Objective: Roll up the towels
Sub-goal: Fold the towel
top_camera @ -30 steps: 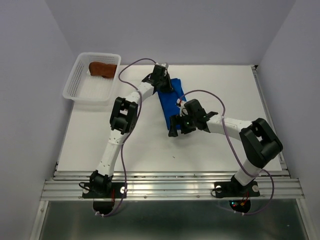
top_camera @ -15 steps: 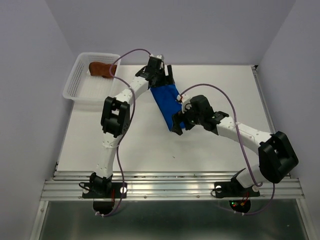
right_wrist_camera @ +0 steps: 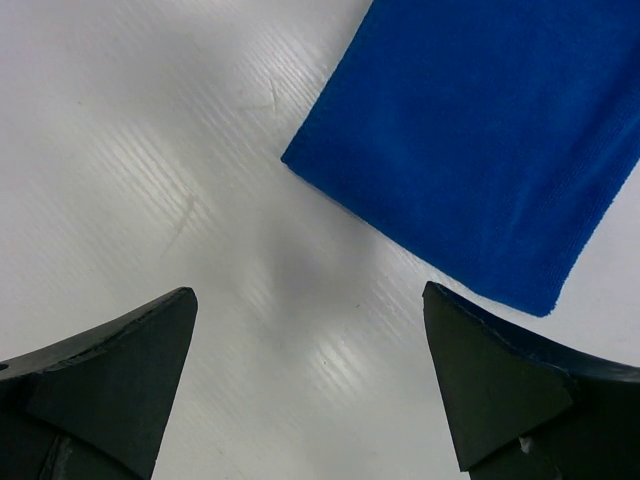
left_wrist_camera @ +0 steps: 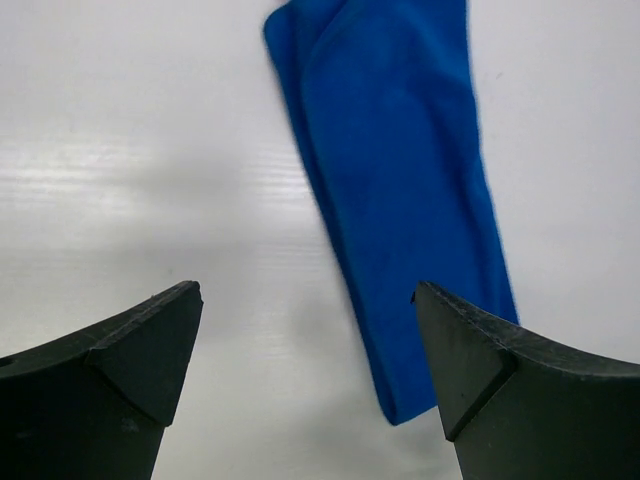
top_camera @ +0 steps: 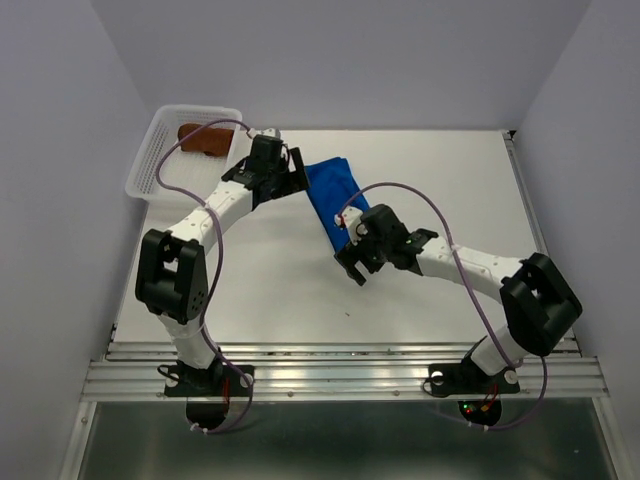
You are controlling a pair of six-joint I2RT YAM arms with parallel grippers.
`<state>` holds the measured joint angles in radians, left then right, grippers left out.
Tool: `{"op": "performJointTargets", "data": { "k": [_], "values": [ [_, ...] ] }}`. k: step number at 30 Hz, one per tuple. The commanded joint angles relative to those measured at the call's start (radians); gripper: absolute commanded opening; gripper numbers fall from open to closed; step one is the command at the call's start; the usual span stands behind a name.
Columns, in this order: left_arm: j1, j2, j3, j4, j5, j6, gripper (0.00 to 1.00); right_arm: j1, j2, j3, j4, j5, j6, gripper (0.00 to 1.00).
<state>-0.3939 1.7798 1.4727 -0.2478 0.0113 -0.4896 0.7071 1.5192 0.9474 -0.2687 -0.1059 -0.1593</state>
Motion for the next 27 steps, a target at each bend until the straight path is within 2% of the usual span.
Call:
{"op": "performJointTargets", "data": {
  "k": [1,3,6,13,16,17,20,21,23,27],
  "values": [
    [0.021,-0.083,-0.155,0.039,-0.020,-0.052,0.99,0.026,0.059,0.048,-0.012,0.199,-0.104,1.00],
    [0.021,-0.097,-0.184,0.038,-0.016,-0.058,0.99,0.026,0.097,0.059,-0.020,0.315,-0.141,1.00],
    [0.021,-0.103,-0.222,0.027,0.016,-0.072,0.99,0.026,0.128,0.060,-0.004,0.411,-0.239,1.00],
    [0.021,-0.145,-0.296,0.047,0.023,-0.078,0.99,0.026,0.200,0.080,0.014,0.463,-0.301,1.00],
    [0.021,-0.143,-0.296,0.038,0.004,-0.078,0.99,0.026,0.239,0.097,0.019,0.433,-0.309,0.92],
    [0.023,-0.143,-0.295,0.035,0.000,-0.078,0.99,0.026,0.251,0.100,0.016,0.422,-0.310,0.88],
    [0.021,-0.140,-0.295,0.033,-0.001,-0.078,0.99,0.026,0.251,0.108,0.017,0.396,-0.312,0.64],
    [0.023,-0.141,-0.296,0.031,-0.001,-0.078,0.99,0.026,0.246,0.111,0.020,0.379,-0.310,0.48],
    [0.024,-0.138,-0.293,0.028,-0.001,-0.079,0.99,0.026,0.242,0.120,0.011,0.313,-0.302,0.34],
    [0.024,-0.140,-0.290,0.021,-0.002,-0.079,0.99,0.026,0.222,0.131,-0.019,0.207,-0.272,0.20]
  ]
}}
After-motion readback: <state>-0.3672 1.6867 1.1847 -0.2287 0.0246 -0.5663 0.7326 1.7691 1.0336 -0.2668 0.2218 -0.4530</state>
